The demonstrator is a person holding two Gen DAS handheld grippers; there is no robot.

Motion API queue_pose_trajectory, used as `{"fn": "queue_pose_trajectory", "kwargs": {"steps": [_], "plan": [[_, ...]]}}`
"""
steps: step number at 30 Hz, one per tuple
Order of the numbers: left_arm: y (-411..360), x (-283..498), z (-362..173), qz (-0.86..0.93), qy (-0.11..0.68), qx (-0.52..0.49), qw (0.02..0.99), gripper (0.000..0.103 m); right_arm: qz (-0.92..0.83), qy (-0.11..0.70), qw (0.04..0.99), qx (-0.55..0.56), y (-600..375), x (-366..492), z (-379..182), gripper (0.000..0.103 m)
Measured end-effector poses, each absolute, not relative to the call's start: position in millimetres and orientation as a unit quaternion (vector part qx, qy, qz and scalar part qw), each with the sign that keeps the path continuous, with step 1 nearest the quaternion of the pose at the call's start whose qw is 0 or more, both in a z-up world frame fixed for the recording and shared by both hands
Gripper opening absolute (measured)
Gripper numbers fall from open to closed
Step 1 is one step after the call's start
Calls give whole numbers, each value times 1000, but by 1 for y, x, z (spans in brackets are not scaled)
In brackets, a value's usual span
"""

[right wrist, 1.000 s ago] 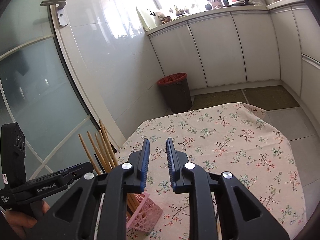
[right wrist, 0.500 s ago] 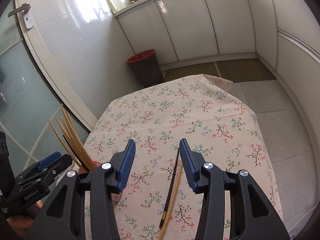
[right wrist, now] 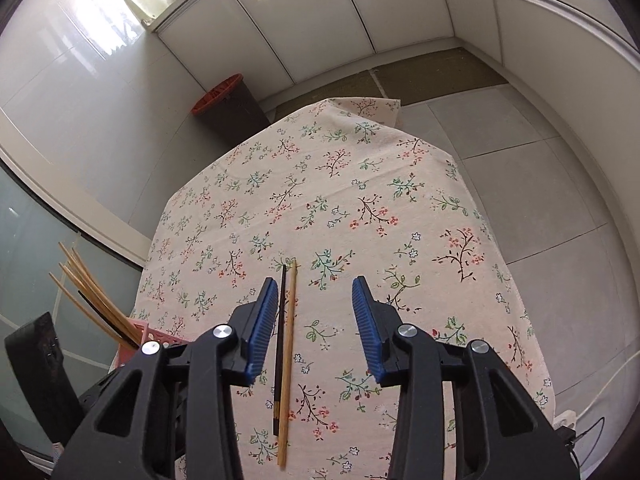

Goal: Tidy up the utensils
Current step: 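Move both open tools over the last black and wooden chopsticks, then grasp the black chopstick with the left tool while the right tool grasps the wooden one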

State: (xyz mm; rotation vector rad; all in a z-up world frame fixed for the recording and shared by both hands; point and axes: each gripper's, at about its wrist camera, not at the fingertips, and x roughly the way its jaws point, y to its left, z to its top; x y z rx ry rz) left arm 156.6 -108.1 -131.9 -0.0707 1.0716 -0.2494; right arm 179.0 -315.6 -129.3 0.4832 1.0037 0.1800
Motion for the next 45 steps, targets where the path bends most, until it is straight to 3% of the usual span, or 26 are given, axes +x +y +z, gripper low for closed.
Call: {"fn": "queue_pose_trajectory", "kwargs": {"steps": [4,11,25,26,29,45], "plan": [[-112,178,-159,-111,538,-45,834,47,87,479,842,233,-318,181,-131,36],[-112,196,-180,-98,564,-55,818,26,89,478,840,240,-321,184,-133,36],[-127,206,-196,-108,573,-17,812,20,91,485,838,233,-315,189,-137,36],[-129,207,-197,-107,571,-6,814,7,91,487,837,232,-315,190,-138,36],[-123,208,-198,-120,570,-21,813,4,86,494,835,227,-314,191,-143,36],[-79,132,-83,-147,412,-56,897,4,120,575,795,148,-252,206,-187,36]]}}
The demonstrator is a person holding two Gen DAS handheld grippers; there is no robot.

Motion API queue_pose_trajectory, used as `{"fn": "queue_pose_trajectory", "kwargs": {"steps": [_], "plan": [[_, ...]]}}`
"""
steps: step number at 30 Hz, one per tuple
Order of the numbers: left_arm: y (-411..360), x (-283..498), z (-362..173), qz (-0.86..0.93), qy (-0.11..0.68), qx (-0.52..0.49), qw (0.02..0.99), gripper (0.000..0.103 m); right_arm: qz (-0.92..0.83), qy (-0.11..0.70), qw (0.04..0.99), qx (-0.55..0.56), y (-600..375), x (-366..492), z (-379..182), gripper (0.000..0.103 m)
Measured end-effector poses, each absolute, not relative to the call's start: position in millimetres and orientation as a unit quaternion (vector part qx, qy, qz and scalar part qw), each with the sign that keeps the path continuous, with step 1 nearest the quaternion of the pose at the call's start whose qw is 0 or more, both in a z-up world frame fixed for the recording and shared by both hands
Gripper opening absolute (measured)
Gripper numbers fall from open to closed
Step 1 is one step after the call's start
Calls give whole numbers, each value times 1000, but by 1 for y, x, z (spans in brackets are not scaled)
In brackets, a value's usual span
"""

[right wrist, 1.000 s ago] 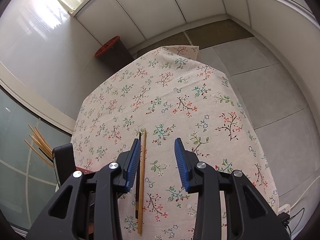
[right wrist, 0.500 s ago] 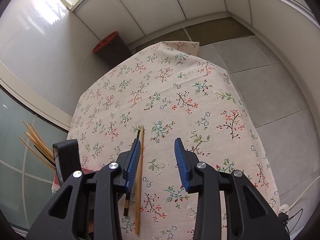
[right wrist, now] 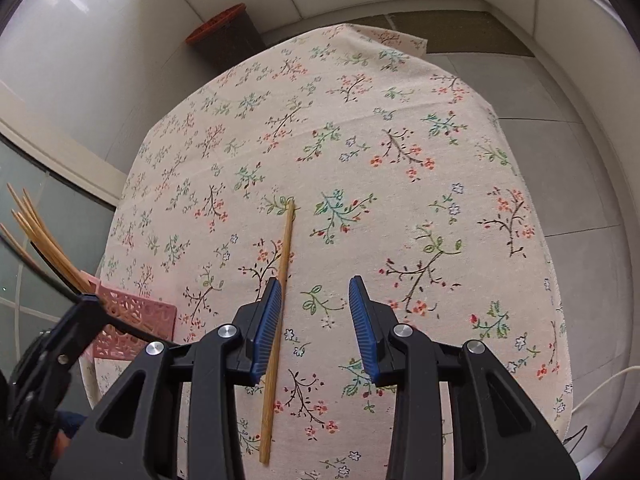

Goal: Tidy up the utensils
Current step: 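Grasp the black chopstick with the left tool while the right tool grasps the wooden one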

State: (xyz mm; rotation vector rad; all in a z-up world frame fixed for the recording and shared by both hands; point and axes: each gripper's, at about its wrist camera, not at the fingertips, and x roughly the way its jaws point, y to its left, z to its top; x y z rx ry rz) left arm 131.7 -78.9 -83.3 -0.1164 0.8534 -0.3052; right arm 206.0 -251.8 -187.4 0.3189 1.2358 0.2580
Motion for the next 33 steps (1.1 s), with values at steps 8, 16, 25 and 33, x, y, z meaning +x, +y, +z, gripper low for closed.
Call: {"fn": "queue_pose_trajectory", "kwargs": {"steps": [8,16,25,33], "plan": [[-56,106,-50,-146,369,-59,916,4,128,611,776,90,-203,212,-213,33],[-17,81,-13,-134,335,-78,930,4,91,613,784,38,-182,211,-222,14],[7,66,8,-130,299,-84,941,4,99,588,801,54,-185,207,-203,7],[29,69,8,-117,300,-93,942,4,158,415,891,94,-191,189,-114,7]]}}
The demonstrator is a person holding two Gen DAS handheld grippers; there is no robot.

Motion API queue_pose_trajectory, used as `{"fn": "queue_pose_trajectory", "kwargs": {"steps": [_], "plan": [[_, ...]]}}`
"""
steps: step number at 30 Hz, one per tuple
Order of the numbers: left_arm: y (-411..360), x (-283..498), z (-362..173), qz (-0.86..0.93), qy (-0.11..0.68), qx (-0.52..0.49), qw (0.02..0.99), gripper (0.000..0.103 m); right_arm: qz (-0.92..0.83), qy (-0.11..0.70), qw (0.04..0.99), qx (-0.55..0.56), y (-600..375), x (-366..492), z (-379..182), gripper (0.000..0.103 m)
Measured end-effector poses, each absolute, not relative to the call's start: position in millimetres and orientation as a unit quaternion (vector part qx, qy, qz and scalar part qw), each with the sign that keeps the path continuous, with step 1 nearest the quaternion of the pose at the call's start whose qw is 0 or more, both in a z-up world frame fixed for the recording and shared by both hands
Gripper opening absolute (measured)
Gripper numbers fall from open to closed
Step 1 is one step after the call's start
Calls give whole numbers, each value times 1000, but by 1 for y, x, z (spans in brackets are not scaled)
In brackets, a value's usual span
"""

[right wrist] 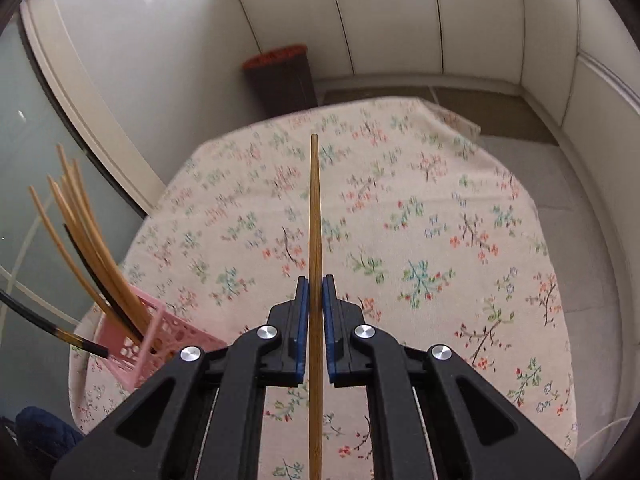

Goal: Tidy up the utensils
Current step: 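Grasp the black chopstick with the left tool while the right tool grasps the wooden one, then drop both chopsticks into the pink basket and open both tools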

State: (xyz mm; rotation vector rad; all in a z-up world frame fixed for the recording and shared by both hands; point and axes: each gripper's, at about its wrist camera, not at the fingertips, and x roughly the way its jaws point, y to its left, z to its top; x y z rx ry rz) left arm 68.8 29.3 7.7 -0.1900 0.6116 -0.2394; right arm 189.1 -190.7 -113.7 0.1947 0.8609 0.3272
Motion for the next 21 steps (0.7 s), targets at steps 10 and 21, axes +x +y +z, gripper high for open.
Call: {"fn": "queue_pose_trajectory", "kwargs": {"steps": [10,21], "plan": [[40,79,-7,-93,325,-87,937,4,200,231,941,142,-186,162,-58,7],[44,89,-24,-83,351,-72,930,4,213,175,947,167,-166,156,-47,7]]}}
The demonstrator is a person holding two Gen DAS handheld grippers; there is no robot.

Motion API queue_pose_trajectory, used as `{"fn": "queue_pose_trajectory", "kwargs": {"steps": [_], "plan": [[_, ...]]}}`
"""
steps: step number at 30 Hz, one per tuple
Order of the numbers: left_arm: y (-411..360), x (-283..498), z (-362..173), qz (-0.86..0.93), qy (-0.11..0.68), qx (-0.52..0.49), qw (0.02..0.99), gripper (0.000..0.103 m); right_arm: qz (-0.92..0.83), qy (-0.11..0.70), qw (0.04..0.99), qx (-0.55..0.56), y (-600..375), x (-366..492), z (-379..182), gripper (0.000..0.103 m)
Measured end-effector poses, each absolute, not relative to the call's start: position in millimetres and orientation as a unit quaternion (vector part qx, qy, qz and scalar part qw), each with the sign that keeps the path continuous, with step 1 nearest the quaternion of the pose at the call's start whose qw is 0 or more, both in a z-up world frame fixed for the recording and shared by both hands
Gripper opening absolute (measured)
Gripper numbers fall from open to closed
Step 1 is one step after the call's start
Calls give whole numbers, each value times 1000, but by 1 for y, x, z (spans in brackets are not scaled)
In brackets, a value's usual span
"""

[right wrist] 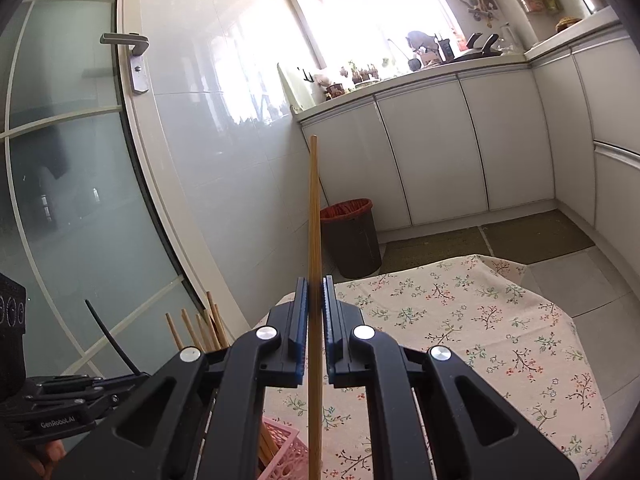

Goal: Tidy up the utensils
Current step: 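Drop both chopsticks into the pink basket and open both tools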

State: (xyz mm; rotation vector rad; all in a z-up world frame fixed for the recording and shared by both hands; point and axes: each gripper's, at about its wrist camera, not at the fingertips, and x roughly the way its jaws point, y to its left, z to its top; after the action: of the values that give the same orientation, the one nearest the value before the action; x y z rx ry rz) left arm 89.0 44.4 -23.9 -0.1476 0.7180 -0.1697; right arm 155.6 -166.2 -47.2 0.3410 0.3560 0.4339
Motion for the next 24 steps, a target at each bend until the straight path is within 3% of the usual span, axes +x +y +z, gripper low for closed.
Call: {"fn": "queue_pose_trajectory", "kwargs": {"steps": [24], "plan": [[49,106,-53,-83,410,-96,903,6,218,146,951,161,-106,156,-79,7]]}}
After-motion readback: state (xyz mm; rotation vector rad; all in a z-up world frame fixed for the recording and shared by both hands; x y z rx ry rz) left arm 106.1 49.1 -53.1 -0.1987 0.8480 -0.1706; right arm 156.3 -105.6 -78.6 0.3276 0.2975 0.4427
